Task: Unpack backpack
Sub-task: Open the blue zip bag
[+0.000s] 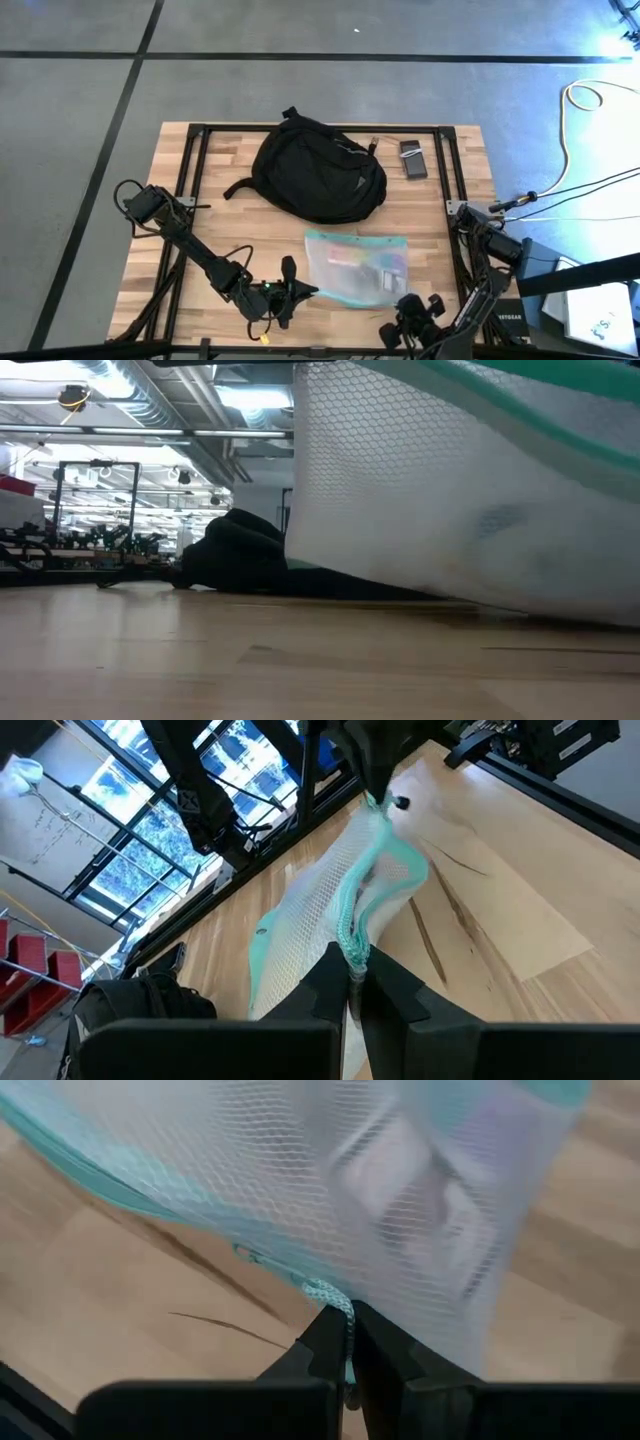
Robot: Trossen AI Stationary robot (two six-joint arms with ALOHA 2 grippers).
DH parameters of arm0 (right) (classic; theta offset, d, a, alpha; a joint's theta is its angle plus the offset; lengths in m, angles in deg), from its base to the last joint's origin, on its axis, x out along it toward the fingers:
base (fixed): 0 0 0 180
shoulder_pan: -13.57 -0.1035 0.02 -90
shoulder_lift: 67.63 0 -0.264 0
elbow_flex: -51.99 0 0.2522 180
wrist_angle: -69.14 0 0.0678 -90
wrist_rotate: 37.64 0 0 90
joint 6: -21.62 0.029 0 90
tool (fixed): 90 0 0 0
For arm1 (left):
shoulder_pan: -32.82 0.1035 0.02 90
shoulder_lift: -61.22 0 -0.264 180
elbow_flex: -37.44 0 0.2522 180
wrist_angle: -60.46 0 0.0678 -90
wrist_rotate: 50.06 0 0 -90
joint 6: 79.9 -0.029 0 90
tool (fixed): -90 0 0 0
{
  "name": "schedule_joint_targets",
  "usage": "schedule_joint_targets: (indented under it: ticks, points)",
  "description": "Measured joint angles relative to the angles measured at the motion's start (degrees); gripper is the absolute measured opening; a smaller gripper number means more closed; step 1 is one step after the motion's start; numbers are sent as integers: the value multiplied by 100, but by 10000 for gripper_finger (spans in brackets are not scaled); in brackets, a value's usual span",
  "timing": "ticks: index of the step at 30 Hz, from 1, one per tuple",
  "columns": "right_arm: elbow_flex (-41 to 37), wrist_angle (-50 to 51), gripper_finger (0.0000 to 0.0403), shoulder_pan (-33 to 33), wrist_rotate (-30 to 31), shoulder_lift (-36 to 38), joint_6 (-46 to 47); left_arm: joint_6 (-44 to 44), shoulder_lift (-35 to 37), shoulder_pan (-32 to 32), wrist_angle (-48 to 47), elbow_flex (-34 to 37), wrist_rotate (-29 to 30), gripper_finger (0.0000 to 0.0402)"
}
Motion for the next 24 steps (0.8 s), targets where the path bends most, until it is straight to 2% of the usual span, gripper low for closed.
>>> schedule_joint_targets:
  ticks: [7,19,24]
  points:
    - [0,504,0,2,-1134,199,-24,-2,0,0,3,0,-7,0]
    - [2,879,0,1,-2097,328,-514,11,0,0,-5,0,-17,0]
    - [2,935,0,2,-2326,328,-689,13,0,2,-5,0,-20,0]
